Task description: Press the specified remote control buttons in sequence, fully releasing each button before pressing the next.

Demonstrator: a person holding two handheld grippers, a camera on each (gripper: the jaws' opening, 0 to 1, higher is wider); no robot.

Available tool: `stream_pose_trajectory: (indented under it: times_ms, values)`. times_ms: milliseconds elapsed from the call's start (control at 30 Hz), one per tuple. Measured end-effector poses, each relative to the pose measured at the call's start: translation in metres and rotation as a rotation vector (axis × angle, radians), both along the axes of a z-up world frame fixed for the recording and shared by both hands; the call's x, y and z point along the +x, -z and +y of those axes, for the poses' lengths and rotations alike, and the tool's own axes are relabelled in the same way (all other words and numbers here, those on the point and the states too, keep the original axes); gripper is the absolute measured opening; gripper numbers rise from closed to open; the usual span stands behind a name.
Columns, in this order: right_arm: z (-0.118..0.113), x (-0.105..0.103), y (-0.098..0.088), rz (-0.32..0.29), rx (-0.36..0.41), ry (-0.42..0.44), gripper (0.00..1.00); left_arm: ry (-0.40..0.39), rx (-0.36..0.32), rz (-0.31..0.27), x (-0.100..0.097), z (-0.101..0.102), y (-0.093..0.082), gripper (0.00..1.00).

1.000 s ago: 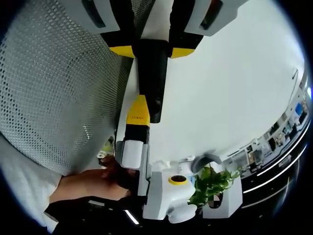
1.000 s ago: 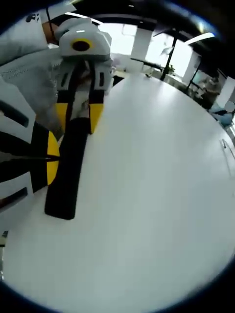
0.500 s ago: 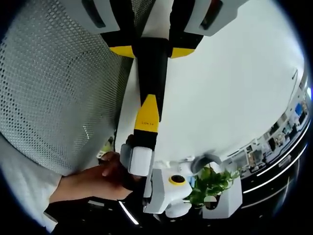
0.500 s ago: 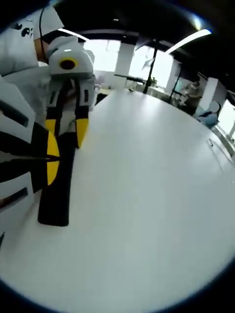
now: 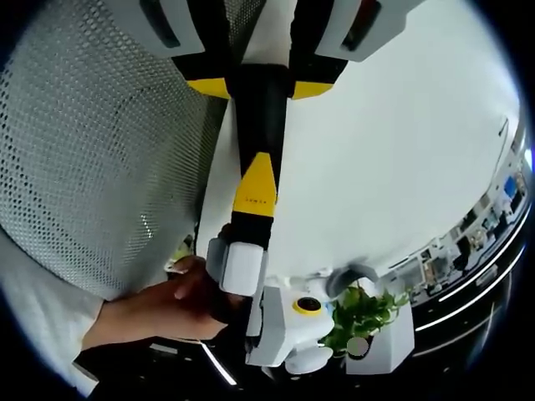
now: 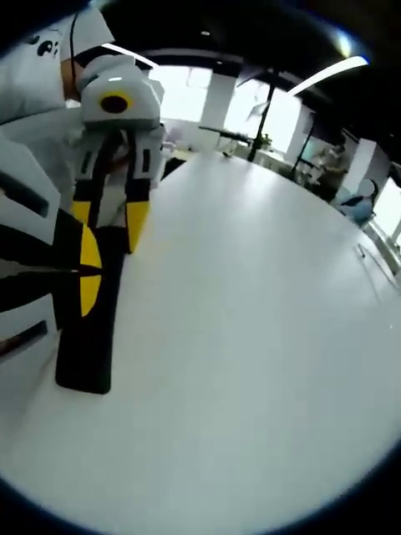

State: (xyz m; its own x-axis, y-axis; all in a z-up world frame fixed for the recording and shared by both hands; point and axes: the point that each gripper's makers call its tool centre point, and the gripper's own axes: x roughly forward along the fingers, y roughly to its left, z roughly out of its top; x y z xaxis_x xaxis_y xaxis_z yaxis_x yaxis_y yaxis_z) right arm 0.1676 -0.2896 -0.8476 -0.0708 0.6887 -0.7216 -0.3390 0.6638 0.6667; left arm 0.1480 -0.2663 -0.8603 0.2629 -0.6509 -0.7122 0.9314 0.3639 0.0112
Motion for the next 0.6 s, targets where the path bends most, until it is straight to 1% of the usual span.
stream_pose_trajectory:
  times_ms: [100, 200, 267, 300, 333, 433, 533, 600]
  values:
    - [-0.0003, -0.0002, 0.0031, 0.007, -0.01, -0.007, 0.0, -0.001, -0.002, 0.001, 0.0, 0.0001, -0.0003, 0.25]
    - [-0.0001, 0.0005, 0.0004, -0.01, -0.008, -0.007, 0.0, -0.002, -0.004, 0.004, 0.0, 0.0, -0.0006, 0.25]
    - [0.001, -0.002, 0.0012, 0.003, -0.003, -0.015, 0.0, -0.004, -0.006, 0.006, 0.0001, 0.0001, -0.0006, 0.24]
    - [0.0007, -0.0036, 0.0033, 0.007, -0.013, -0.024, 0.0, -0.004, -0.007, 0.006, 0.0002, 0.0002, -0.0004, 0.24]
    - [0.0005, -0.003, 0.0034, -0.001, -0.013, -0.03, 0.0, -0.005, -0.007, 0.006, 0.0002, 0.0003, -0.0003, 0.24]
    - [-0.0006, -0.0027, 0.0036, 0.004, -0.011, -0.018, 0.0, -0.005, -0.009, 0.007, 0.0005, 0.0004, 0.0002, 0.24]
    - [-0.0013, -0.0016, 0.0043, 0.033, 0.002, 0.011, 0.0, -0.004, -0.01, 0.006, 0.0002, 0.0003, 0.0, 0.24]
    - [-0.0006, -0.0025, 0.0038, 0.033, 0.004, 0.013, 0.0, -0.004, -0.01, 0.006, 0.0, 0.0002, 0.0, 0.24]
